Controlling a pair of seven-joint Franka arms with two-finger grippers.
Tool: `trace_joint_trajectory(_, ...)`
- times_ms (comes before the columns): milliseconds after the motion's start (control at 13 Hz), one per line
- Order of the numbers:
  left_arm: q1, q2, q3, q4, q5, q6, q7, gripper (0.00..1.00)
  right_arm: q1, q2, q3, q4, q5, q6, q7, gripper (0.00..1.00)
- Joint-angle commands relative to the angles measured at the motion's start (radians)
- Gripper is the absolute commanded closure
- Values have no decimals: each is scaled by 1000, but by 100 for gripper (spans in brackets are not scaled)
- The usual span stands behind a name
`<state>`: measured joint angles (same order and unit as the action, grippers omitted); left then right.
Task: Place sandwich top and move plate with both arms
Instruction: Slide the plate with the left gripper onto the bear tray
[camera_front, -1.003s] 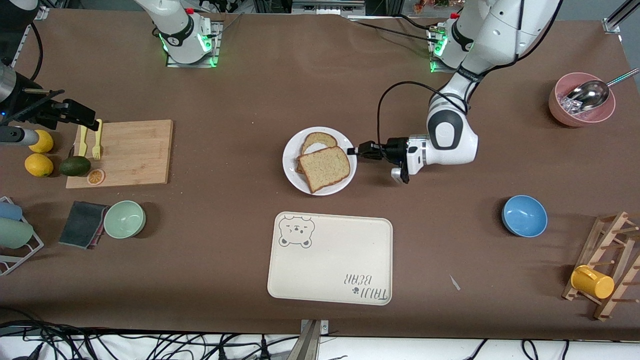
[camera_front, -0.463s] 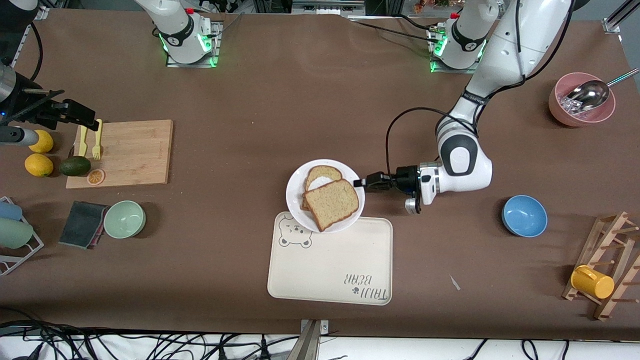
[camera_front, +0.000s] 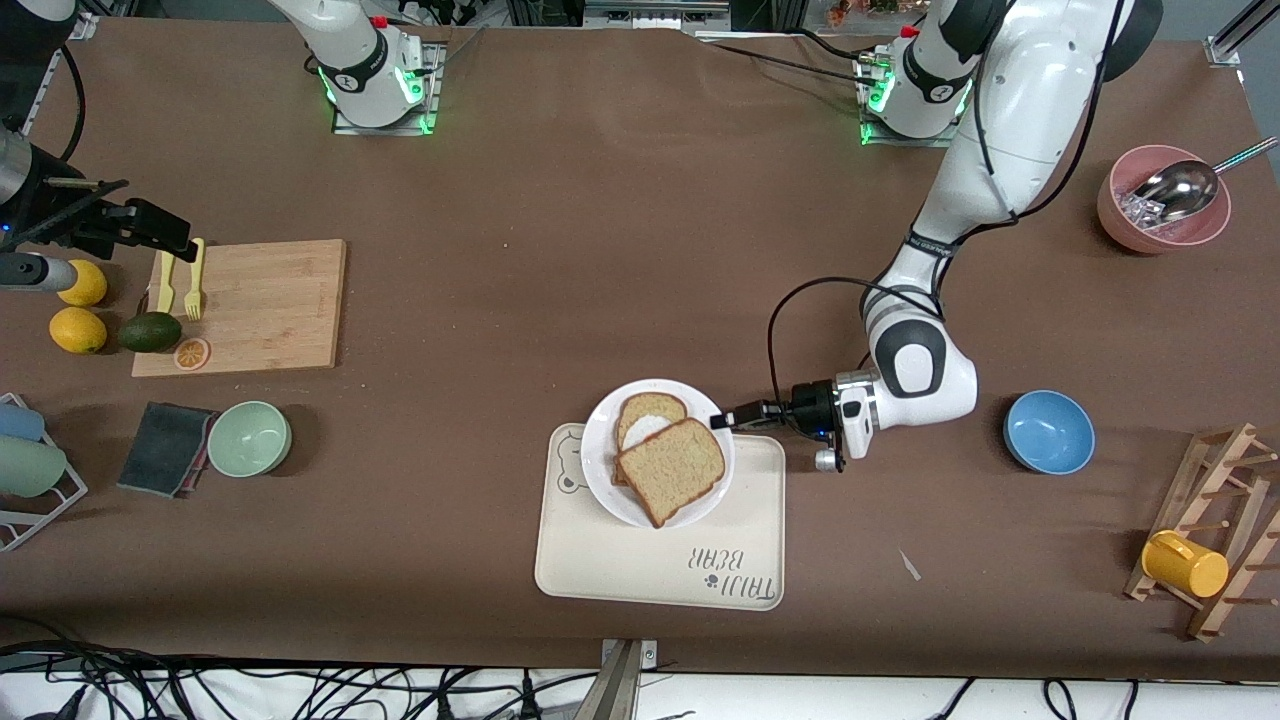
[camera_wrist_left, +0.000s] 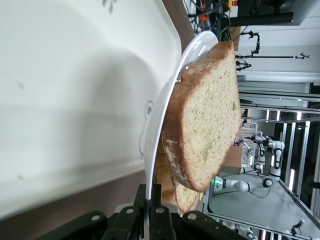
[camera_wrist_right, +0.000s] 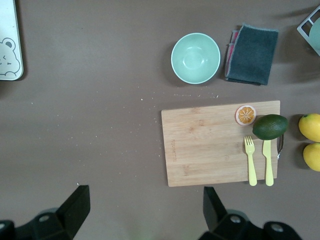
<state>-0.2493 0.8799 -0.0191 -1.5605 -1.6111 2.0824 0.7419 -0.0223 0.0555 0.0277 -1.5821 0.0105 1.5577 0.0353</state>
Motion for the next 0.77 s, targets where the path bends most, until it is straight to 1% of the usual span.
trace_joint_trajectory(0, -45, 77, 53, 134, -46, -15, -39, 100, -1, 6, 1, 24, -12, -19, 5, 0)
trace_joint_trajectory(154, -54, 116, 91, 187, -46, -7, -35, 100, -1, 6, 1, 24, -12, -19, 5, 0)
trace_joint_trajectory(231, -57, 119, 93, 192, -46, 2, -39, 100, -1, 6, 0, 24, -12, -19, 6, 0)
trace_joint_trajectory(386, -59, 129, 91, 195, -47, 94, -38, 100, -1, 6, 1, 24, -12, -19, 6, 0)
trace_joint_trajectory(540, -61, 131, 90, 204, -47, 102, -39, 100, -1, 6, 0, 24, -12, -19, 6, 0)
trace_joint_trajectory(694, -59, 130, 91, 200, -44, 102, -36, 89, -1, 6, 0, 24, -12, -19, 6, 0)
